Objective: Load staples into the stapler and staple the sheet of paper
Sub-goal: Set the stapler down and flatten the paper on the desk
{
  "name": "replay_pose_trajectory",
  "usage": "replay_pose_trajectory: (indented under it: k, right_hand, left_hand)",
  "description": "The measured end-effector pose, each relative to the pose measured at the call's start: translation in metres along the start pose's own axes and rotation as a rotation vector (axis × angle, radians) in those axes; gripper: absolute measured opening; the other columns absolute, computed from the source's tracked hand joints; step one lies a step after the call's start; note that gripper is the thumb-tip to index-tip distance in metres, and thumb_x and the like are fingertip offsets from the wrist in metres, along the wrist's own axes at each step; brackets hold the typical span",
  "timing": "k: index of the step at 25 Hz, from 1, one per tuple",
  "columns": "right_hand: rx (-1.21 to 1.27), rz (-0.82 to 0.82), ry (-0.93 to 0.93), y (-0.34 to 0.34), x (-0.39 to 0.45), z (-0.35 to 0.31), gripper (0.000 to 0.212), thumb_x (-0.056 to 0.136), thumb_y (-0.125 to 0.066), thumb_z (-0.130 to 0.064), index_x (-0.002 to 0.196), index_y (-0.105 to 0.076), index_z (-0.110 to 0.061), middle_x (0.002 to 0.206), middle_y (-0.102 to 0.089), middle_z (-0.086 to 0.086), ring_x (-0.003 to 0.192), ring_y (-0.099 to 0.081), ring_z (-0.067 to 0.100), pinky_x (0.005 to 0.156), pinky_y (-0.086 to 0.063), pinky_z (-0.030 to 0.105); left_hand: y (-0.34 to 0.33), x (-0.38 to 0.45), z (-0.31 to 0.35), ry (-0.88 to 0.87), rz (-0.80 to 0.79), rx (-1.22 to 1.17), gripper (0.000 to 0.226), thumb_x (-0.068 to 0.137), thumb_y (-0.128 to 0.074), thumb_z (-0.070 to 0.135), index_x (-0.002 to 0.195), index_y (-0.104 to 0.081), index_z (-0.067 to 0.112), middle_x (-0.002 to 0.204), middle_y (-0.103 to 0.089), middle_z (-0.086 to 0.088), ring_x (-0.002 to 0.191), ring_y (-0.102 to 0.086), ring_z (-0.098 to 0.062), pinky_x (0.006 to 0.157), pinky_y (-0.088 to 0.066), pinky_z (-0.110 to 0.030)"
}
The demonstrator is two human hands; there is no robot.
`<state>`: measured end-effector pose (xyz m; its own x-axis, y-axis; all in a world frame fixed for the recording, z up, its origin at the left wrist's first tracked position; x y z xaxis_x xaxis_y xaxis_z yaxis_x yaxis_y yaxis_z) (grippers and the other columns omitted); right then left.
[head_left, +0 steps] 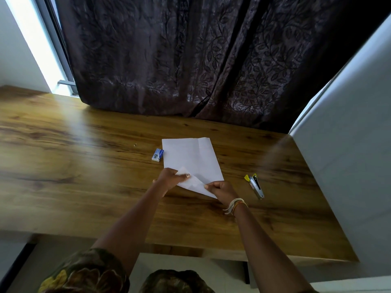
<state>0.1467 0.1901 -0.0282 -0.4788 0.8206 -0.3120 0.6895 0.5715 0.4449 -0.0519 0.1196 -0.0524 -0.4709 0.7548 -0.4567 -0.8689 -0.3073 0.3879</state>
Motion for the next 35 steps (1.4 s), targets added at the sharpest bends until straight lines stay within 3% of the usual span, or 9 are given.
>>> replay_pose_trajectory:
  k: [4,9,12,15,18,21,25,30,35]
  right_hand:
    - [-0.006,0.003,0.010,0.000,0.000,0.001,0.019,0.086,-0.068,-0.024,0.094,-0.074,-0.007,0.085,-0.068,-0.003,0.080,-0.059,0.005,0.065,-0.042,0.012]
    - [0.037,0.028,0.049,-0.004,-0.007,0.001,0.016,0.077,-0.077,-0.029,0.081,-0.077,-0.014,0.081,-0.072,-0.001,0.082,-0.064,0.012,0.069,-0.049,0.020]
    - [0.034,0.171,0.089,-0.003,-0.017,0.003,0.015,0.073,-0.080,-0.028,0.080,-0.076,-0.015,0.078,-0.072,-0.005,0.077,-0.065,0.009,0.064,-0.048,0.017]
    - [-0.132,0.322,0.285,-0.012,-0.032,-0.002,0.010,0.074,-0.079,-0.024,0.079,-0.076,-0.016,0.077,-0.071,-0.006,0.074,-0.064,0.007,0.069,-0.052,0.019]
    - [-0.375,0.422,0.485,-0.029,-0.051,-0.010,0.005,0.077,-0.076,-0.019,0.077,-0.074,-0.015,0.078,-0.069,-0.001,0.074,-0.061,0.012,0.068,-0.055,0.024]
    - [-0.522,0.469,0.580,-0.036,-0.058,-0.014,0.006,0.078,-0.074,-0.019,0.081,-0.073,-0.014,0.082,-0.069,0.002,0.077,-0.061,0.017,0.071,-0.056,0.033]
    - [-0.664,0.500,0.683,-0.041,-0.067,-0.019,0.010,0.078,-0.072,-0.018,0.087,-0.070,-0.014,0.088,-0.064,0.004,0.083,-0.060,0.021,0.074,-0.052,0.032]
    - [-0.771,0.529,0.730,-0.044,-0.073,-0.018,0.008,0.078,-0.071,-0.016,0.086,-0.069,-0.015,0.088,-0.064,0.006,0.081,-0.061,0.024,0.073,-0.054,0.036]
    - [-0.775,0.533,0.726,-0.043,-0.072,-0.018,0.008,0.079,-0.072,-0.015,0.086,-0.069,-0.015,0.087,-0.064,0.005,0.080,-0.061,0.024,0.074,-0.053,0.035]
  left_hand:
    - [-0.001,-0.004,0.000,-0.021,0.001,0.000,0.060,0.081,-0.072,0.041,0.130,-0.051,0.012,0.127,-0.056,-0.004,0.119,-0.053,-0.026,0.101,-0.045,-0.038]
    - [0.002,-0.015,-0.006,-0.027,0.044,0.041,0.060,0.079,-0.071,0.051,0.123,-0.058,0.013,0.126,-0.061,-0.006,0.114,-0.056,-0.024,0.101,-0.047,-0.045]
    - [0.007,-0.033,-0.004,-0.030,0.188,0.116,0.066,0.075,-0.066,0.064,0.128,-0.059,0.024,0.140,-0.049,-0.001,0.131,-0.041,-0.028,0.110,-0.033,-0.052]
    - [0.012,-0.063,-0.004,0.020,0.341,0.101,0.060,0.081,-0.051,0.071,0.122,-0.061,0.028,0.148,-0.037,-0.012,0.138,-0.030,-0.033,0.110,-0.022,-0.056]
    - [0.010,-0.068,-0.010,0.003,0.294,-0.043,0.050,0.088,-0.051,0.060,0.114,-0.060,0.018,0.122,-0.059,-0.008,0.106,-0.059,-0.022,0.092,-0.051,-0.042]
    - [0.014,-0.065,-0.015,0.003,0.222,-0.133,0.036,0.086,-0.070,0.025,0.119,-0.059,0.015,0.120,-0.061,-0.005,0.087,-0.069,-0.016,0.065,-0.058,-0.024]
    - [0.016,-0.070,-0.022,-0.018,0.201,-0.288,0.038,0.084,-0.070,0.001,0.118,-0.062,0.015,0.132,-0.055,-0.008,0.112,-0.060,-0.024,0.078,-0.060,-0.033]
    - [0.014,-0.070,-0.027,-0.062,0.172,-0.286,0.035,0.085,-0.070,0.004,0.115,-0.062,0.019,0.128,-0.057,-0.007,0.111,-0.058,-0.023,0.088,-0.057,-0.036]
    - [0.016,-0.069,-0.024,-0.114,0.195,-0.201,0.035,0.084,-0.071,0.007,0.116,-0.061,0.018,0.125,-0.058,-0.006,0.105,-0.058,-0.018,0.080,-0.058,-0.028]
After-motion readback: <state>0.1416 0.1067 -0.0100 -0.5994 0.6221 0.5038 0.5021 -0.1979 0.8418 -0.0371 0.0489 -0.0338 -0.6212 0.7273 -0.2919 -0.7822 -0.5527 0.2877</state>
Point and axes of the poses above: each hand's wrist, its own x-axis towards the middle knuckle, its own y-axis out of the back of the hand, z = x × y, the point moved 8 cm from there along x, towards the middle knuckle
